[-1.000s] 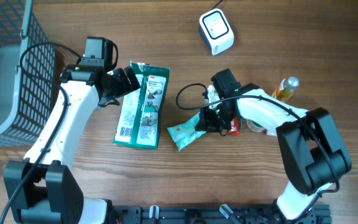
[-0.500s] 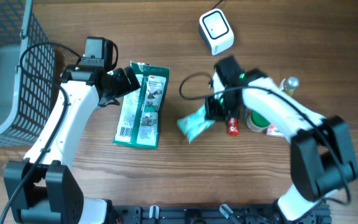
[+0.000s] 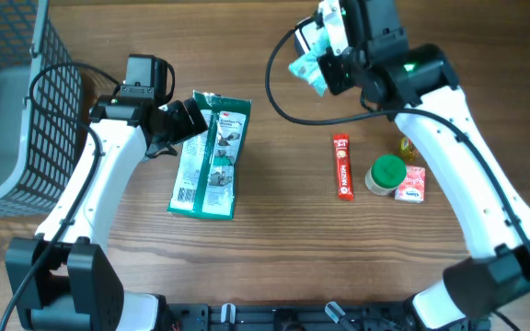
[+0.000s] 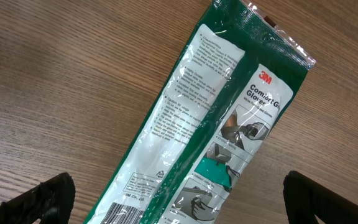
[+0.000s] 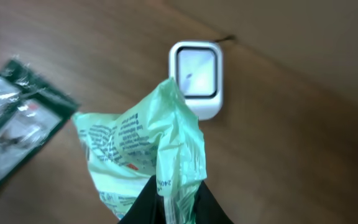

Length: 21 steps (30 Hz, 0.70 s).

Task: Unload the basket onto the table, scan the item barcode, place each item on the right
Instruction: 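Carry the pale green pouch up to the scanner window with the right gripper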

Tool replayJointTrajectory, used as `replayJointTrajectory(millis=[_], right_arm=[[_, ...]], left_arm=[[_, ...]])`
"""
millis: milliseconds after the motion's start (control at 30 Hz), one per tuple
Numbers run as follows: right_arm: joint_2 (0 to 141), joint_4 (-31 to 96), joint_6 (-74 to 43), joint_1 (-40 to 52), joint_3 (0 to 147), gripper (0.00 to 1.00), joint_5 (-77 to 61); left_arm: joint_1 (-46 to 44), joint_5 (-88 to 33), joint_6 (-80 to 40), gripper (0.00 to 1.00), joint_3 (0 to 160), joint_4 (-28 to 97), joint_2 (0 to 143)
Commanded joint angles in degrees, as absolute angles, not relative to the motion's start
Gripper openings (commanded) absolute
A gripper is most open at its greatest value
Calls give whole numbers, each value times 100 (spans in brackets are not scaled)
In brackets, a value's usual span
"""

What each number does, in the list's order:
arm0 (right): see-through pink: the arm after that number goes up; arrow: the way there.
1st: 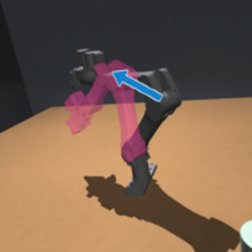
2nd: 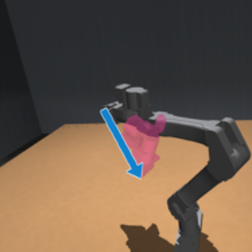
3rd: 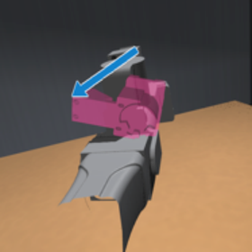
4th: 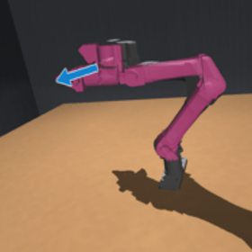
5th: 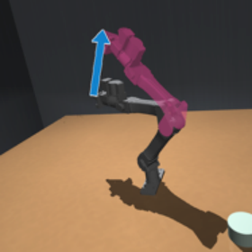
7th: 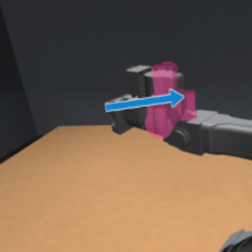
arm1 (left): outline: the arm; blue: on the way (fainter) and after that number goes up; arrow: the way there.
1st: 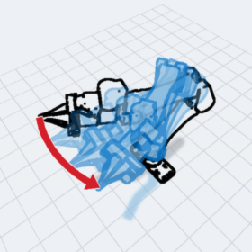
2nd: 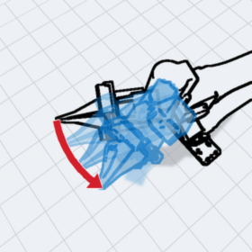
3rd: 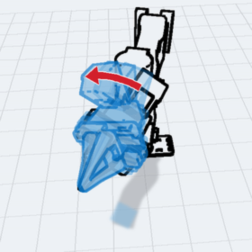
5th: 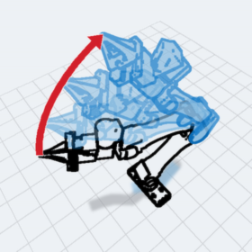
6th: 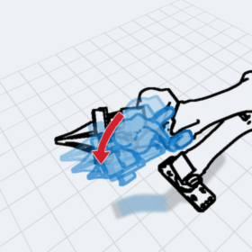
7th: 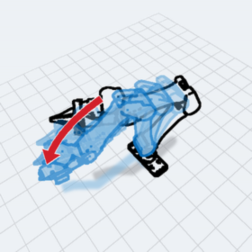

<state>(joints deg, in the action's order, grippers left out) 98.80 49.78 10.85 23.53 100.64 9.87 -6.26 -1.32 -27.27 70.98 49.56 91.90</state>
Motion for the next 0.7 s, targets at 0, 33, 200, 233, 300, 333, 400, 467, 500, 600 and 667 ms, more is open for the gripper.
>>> replayJointTrajectory(millis=[0, 33, 200, 233, 300, 333, 400, 467, 500, 600, 667], right_arm=[[10431, 4381, 1872, 2355, 10156, 4, 2209], [10617, 4093, 1951, 2355, 10156, 4, 2609], [11343, 2860, 2106, 2355, 10156, 4, 3610], [11463, 2628, 2180, 2355, 10156, 4, 3673], [11671, 2318, 2515, 2355, 10156, 4, 3697], [11786, 2147, 2624, 2355, 10156, 4, 3826], [11961, 1831, 2858, 2366, 10156, 4, 4058], [12143, 1470, 3085, 2366, 10156, 4, 4289], [12217, 1306, 3197, 2366, 10156, 4, 4407], [12348, 1129, 3330, 2366, 10156, 4, 4425], [12368, 1149, 3155, 2366, 10156, 4, 4228]], left_arm=[[-626, -54, -2679, 100, 7120, 4956, 9194], [-626, -54, -2679, 100, 7120, 4956, 9194], [-626, -54, -2679, 100, 7120, 4956, 9194], [-626, -54, -2679, 100, 7120, 4956, 9194], [-626, -54, -2679, 100, 7120, 4956, 9194], [-626, -54, -2679, 100, 7120, 4956, 9194], [-626, -54, -2679, 100, 7120, 4956, 9194], [-626, -54, -2679, 100, 7120, 4956, 9194], [-626, -54, -2679, 100, 7120, 4956, 9194], [-626, -54, -2679, 100, 7120, 4956, 9194], [-626, -54, -2679, 100, 7120, 4956, 9194]])
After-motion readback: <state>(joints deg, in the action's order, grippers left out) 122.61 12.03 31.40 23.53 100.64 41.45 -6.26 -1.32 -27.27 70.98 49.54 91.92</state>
